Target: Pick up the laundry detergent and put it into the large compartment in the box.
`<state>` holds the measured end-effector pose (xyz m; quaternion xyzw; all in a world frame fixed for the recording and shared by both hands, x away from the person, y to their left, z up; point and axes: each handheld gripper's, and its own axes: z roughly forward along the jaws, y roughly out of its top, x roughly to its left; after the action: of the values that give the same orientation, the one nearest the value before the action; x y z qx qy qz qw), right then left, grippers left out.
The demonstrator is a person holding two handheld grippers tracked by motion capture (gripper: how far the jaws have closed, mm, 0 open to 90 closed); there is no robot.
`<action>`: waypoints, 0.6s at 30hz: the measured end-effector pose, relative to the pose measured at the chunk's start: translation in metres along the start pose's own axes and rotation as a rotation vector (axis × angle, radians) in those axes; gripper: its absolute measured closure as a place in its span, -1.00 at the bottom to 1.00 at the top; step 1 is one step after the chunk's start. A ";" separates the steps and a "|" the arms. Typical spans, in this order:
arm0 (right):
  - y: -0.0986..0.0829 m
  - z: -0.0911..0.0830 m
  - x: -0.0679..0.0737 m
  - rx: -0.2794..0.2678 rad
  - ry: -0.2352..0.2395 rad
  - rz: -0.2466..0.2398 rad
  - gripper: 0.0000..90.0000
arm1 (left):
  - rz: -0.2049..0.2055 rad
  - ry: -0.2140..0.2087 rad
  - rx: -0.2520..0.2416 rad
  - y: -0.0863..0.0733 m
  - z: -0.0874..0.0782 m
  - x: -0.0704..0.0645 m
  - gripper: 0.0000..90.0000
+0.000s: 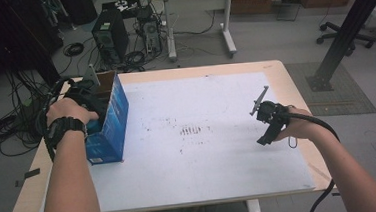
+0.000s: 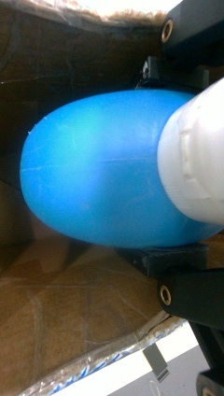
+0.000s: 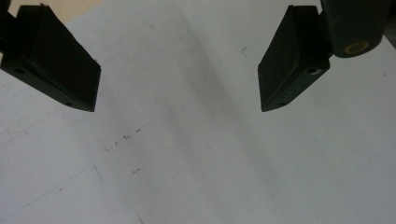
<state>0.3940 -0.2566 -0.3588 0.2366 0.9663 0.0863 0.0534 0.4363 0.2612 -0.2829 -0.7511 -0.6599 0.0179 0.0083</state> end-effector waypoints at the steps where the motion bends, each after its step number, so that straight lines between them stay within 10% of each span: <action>1: 0.000 0.000 0.000 0.000 0.000 -0.001 -0.70 | -0.002 -0.001 -0.003 0.000 0.000 0.000 -0.17; 18: 0.001 0.000 0.001 0.000 0.001 -0.006 -0.70 | -0.005 -0.009 -0.013 -0.002 0.000 0.001 -0.18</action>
<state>0.3935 -0.2548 -0.3588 0.2337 0.9670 0.0863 0.0533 0.4343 0.2629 -0.2831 -0.7493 -0.6620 0.0169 0.0002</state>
